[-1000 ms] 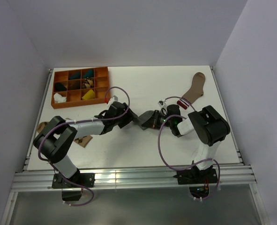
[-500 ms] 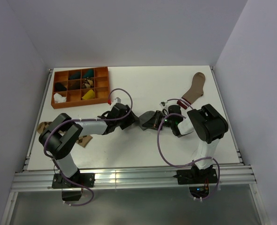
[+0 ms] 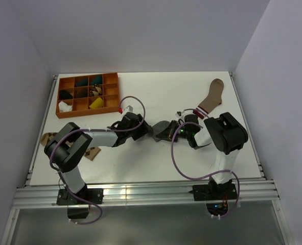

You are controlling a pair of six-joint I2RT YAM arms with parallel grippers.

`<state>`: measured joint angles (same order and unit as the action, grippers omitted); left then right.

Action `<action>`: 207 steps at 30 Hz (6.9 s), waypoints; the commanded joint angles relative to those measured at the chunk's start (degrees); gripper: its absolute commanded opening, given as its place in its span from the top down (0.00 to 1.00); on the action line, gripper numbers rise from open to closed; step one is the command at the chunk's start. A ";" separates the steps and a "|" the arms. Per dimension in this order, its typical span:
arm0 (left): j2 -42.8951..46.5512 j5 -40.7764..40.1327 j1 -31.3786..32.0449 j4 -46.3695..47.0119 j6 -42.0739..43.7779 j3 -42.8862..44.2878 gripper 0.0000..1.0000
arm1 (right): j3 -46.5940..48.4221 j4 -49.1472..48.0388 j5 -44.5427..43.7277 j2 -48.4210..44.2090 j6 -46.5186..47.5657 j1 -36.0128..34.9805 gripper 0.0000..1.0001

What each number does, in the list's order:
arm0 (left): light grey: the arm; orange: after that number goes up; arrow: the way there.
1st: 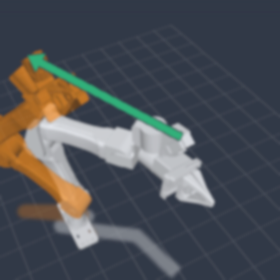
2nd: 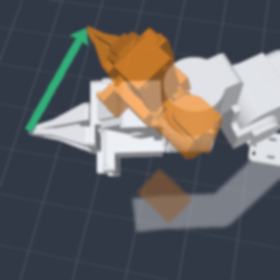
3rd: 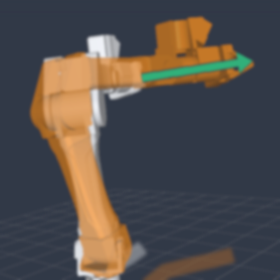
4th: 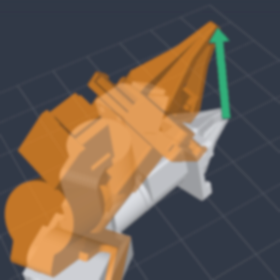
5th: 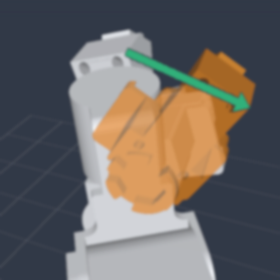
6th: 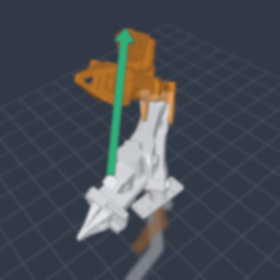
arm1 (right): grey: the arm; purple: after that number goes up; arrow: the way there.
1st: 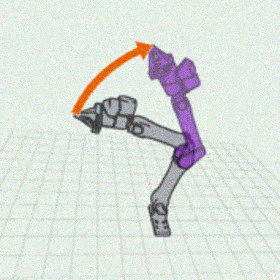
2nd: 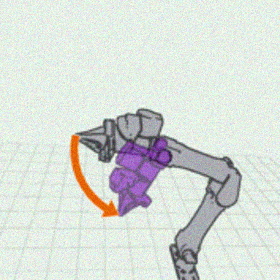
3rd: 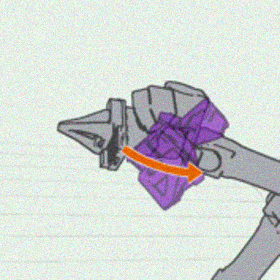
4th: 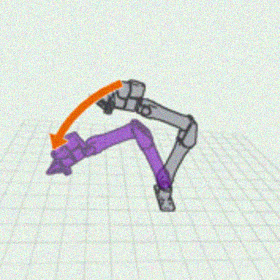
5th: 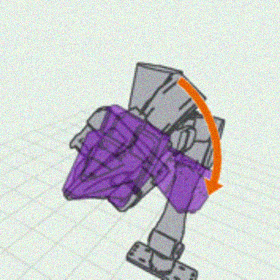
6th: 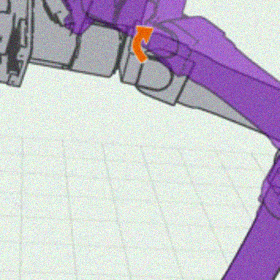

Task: Roll the socks
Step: Roll the sock at the center of the board.

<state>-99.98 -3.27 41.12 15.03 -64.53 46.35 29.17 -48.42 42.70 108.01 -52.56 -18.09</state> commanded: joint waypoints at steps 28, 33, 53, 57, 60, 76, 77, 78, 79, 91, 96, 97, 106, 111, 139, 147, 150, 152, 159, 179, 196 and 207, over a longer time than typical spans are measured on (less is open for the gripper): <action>-6.89 -3.32 2.12 -12.47 5.20 10.34 0.92 | 2.91 27.32 -17.37 -20.70 22.48 -3.35 0.64; -6.72 -3.85 2.12 -14.58 6.08 12.01 0.95 | 3.09 33.03 -30.71 -28.89 31.80 -8.10 0.56; -7.59 -2.45 2.12 -17.75 7.58 14.56 0.94 | 5.29 27.95 -52.54 -25.40 50.88 -29.11 0.50; -7.68 -2.27 2.12 -17.75 7.67 14.65 0.94 | 6.34 26.99 -53.68 -21.26 50.27 -30.43 0.51; -7.59 -2.27 2.12 -17.66 7.67 14.65 0.94 | 6.95 26.62 -55.25 -18.11 49.39 -30.96 0.51; -3.12 -3.41 2.12 -17.31 6.88 13.24 0.57 | 7.05 29.97 -51.15 -14.57 40.34 -28.07 1.00; -2.15 -3.76 2.03 -17.49 6.88 13.07 0.47 | 6.87 30.05 -47.31 -15.62 38.86 -27.10 1.00; -1.62 -4.46 1.94 -17.40 6.88 12.89 0.43 | 6.35 29.88 -45.09 -16.15 38.24 -26.13 1.00; -1.09 -4.64 1.86 -17.40 6.70 12.72 0.39 | 6.08 29.79 -42.98 -16.68 36.14 -23.86 1.00; 5.06 -3.77 0.10 -10.38 3.36 6.74 0.28 | 0.98 16.45 -7.85 -12.92 18.75 -6.88 1.00; 5.42 -1.92 0.01 -5.90 4.68 5.33 0.27 | -1.04 2.65 2.29 -7.29 8.71 -0.65 1.00; 5.15 -1.66 0.10 -5.45 4.85 5.07 0.28 | -1.22 0.20 3.78 -5.72 6.44 0.06 1.00; 0.24 1.33 1.06 -2.46 5.21 5.50 0.32 | -0.43 1.84 4.15 -2.28 5.53 2.44 1.00; -1.97 0.98 1.59 -2.11 5.47 6.21 0.33 | -0.60 2.10 4.32 -1.05 5.27 3.32 1.00; -10.50 0.63 3.35 -6.15 6.26 10.78 0.73 | 0.45 12.29 -1.29 -5.69 12.29 4.20 0.91; -9.35 -2.44 3.44 -12.29 8.45 13.15 0.91 | 2.29 27.14 -14.90 -20.71 25.28 -0.10 0.65; -8.21 -4.46 3.61 -14.94 9.07 14.12 0.92 | 3.88 32.59 -24.02 -27.21 30.91 -4.84 0.59; -7.77 -5.34 3.61 -18.54 9.34 14.47 0.92 | 4.40 34.18 -27.83 -28.90 33.21 -8.71 0.57; -5.75 -7.80 3.70 -23.46 9.43 15.00 0.91 | 5.37 33.83 -38.46 -29.53 39.63 -17.68 0.54; -5.31 -7.63 3.70 -25.57 8.19 16.05 0.91 | 9.15 31.28 -57.28 -17.75 45.00 -31.66 0.62; 2.60 -9.48 2.56 -19.16 4.24 10.17 0.20 | 4.93 28.83 -27.34 -18.10 28.23 -16.29 1.00; 7.70 -8.69 2.47 -10.29 5.82 4.98 0.18 | 3.52 15.47 -0.87 -9.66 12.92 -2.49 1.00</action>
<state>-94.43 -11.90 43.66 -1.02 -59.57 52.03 33.21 -28.56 32.69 96.47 -34.04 -22.46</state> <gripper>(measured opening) 0.821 0.010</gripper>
